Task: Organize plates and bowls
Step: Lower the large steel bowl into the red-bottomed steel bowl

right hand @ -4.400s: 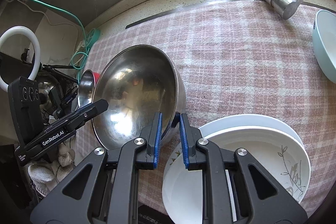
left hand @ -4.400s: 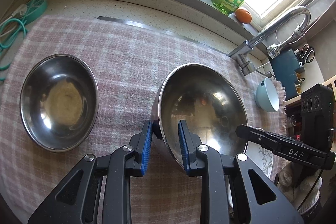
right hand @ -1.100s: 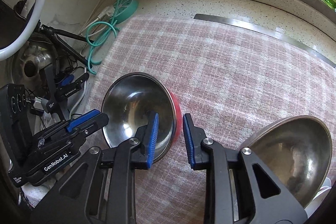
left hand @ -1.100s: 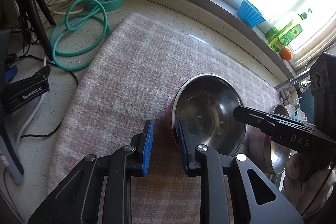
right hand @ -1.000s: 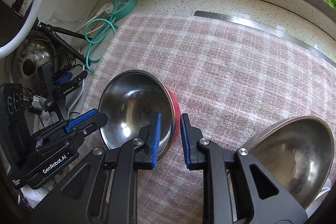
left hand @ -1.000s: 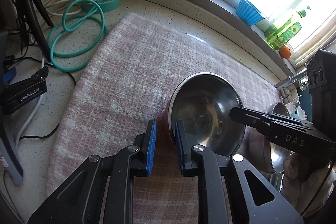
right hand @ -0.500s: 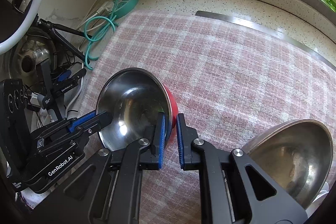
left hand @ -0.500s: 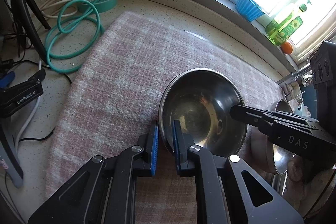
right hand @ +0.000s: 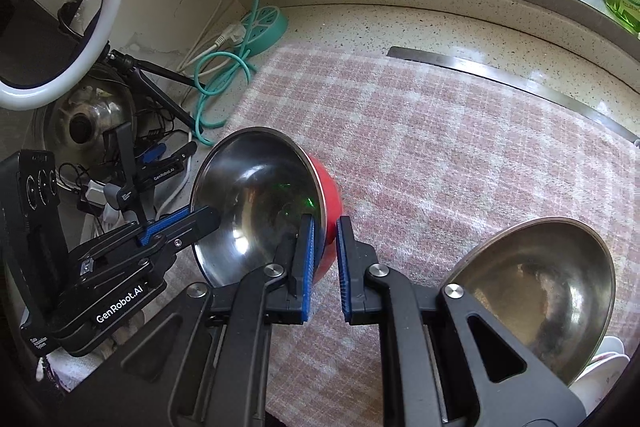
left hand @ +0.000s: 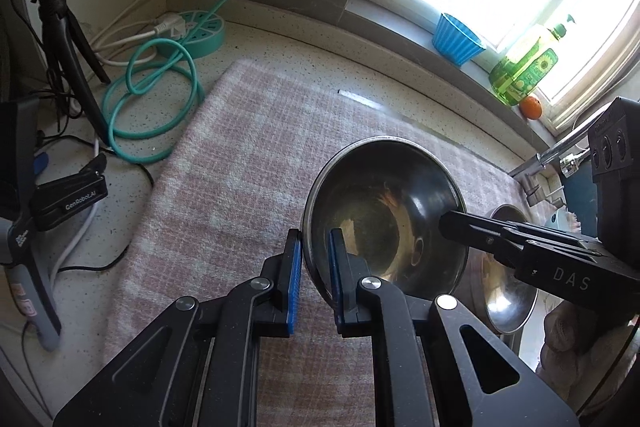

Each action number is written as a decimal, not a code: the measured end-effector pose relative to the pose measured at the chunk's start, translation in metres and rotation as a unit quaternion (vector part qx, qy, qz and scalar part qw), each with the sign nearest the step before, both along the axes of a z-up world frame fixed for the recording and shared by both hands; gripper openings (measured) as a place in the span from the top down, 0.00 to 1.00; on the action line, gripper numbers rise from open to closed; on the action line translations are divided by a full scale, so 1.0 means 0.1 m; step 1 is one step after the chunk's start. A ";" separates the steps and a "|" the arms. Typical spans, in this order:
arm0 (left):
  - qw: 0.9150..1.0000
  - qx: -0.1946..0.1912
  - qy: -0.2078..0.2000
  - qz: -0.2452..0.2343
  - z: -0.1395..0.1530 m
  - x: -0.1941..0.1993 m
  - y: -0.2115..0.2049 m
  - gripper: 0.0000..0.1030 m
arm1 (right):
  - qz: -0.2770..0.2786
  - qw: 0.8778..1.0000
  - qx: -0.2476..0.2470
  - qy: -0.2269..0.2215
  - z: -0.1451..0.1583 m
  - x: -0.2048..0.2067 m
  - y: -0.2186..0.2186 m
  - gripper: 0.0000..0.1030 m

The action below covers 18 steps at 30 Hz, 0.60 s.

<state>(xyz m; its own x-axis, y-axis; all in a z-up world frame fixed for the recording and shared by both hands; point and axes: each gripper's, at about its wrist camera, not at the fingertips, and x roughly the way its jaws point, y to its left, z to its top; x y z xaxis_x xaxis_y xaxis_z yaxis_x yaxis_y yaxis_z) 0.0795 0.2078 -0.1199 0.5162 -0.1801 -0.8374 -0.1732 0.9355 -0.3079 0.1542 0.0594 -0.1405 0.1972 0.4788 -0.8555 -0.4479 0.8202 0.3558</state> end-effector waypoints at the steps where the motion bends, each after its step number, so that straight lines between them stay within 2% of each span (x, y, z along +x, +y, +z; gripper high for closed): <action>1: 1.000 0.001 -0.004 -0.002 0.04 0.00 -0.02 0.89 | -0.002 1.000 0.003 -0.001 0.04 -0.01 -0.03 0.89; 9: 0.999 -0.001 -0.033 -0.019 0.29 -0.02 -0.23 0.89 | -0.017 1.000 0.020 -0.014 0.28 -0.10 -0.33 0.89; 18: 0.997 -0.006 -0.052 -0.062 0.46 0.02 -0.65 0.89 | -0.050 0.998 0.026 -0.021 0.45 -0.19 -0.85 0.89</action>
<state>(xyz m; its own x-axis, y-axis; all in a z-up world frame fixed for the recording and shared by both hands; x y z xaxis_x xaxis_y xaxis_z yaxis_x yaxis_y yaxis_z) 0.0810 0.1424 -0.0736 0.5735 -0.2587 -0.7773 -0.0222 0.9436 -0.3304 0.1349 -0.0255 -0.0955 0.2812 0.4993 -0.8195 -0.3806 0.8420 0.3824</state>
